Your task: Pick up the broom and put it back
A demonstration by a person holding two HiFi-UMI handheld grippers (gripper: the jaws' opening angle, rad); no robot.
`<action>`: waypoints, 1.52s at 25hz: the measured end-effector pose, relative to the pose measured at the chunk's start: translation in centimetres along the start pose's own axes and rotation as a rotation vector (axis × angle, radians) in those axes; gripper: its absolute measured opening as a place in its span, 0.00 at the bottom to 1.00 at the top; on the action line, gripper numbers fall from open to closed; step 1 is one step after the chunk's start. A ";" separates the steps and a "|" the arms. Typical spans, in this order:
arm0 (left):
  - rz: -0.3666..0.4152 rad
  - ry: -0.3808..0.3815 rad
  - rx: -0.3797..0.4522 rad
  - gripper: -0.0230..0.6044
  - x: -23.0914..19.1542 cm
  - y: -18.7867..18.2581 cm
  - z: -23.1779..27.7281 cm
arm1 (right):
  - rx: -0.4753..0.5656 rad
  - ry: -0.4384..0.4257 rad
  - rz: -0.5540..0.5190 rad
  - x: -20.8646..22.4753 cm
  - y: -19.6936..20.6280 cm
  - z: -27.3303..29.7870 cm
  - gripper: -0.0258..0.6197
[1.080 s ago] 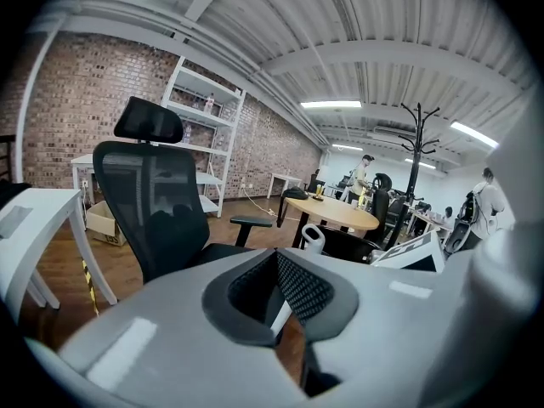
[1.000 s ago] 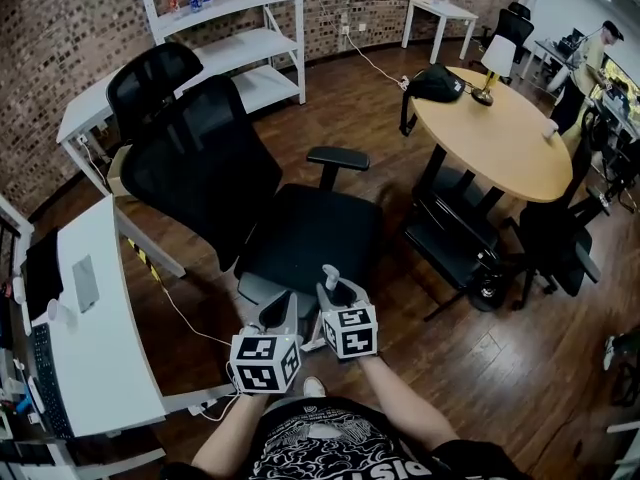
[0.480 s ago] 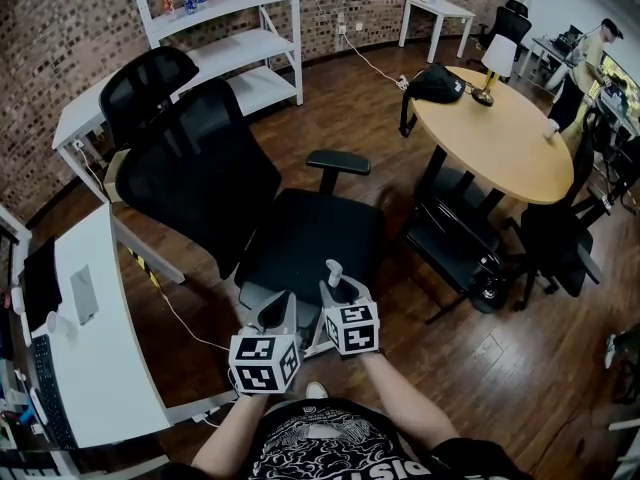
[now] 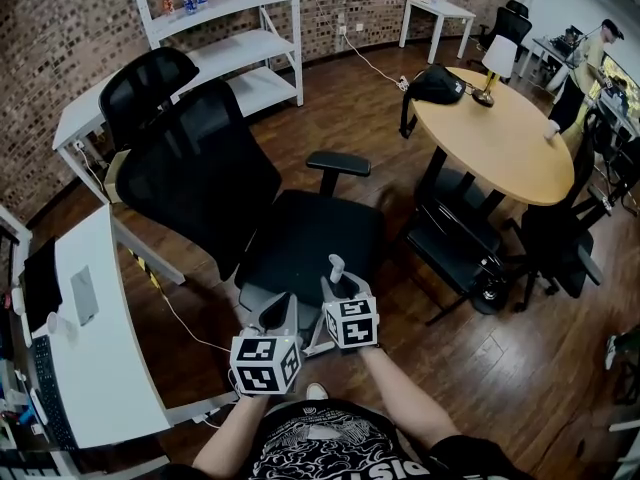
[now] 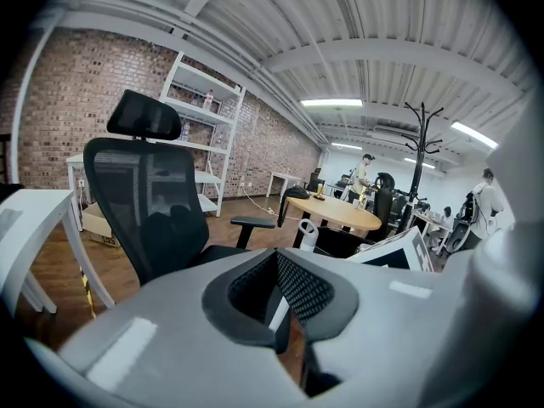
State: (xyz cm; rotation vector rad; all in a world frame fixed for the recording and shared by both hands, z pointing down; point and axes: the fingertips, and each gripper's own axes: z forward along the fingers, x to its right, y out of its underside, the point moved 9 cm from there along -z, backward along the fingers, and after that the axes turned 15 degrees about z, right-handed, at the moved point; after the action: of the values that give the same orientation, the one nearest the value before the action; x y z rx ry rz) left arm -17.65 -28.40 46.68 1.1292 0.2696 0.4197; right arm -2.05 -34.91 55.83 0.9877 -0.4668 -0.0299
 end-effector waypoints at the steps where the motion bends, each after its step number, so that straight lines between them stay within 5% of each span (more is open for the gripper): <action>1: 0.001 -0.001 0.000 0.04 0.0 0.0 0.0 | -0.005 0.000 -0.002 0.0 0.0 0.1 0.20; 23: -0.018 -0.042 0.010 0.04 2.1 0.0 -2.4 | -0.038 -0.017 -0.010 -0.2 1.0 -3.4 0.21; 33: -0.043 -0.023 0.025 0.04 3.6 0.9 -3.7 | 0.046 -0.042 -0.037 -2.7 -0.3 -8.2 0.05; 38: -0.028 -0.042 0.041 0.04 5.2 0.9 -4.9 | 0.094 -0.098 -0.049 -4.1 -0.5 -11.3 0.04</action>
State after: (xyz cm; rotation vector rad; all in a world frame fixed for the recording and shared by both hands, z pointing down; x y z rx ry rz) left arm -15.19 -21.74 45.48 1.1716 0.2576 0.3671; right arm -1.21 -25.27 48.77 1.0936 -0.5376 -0.1013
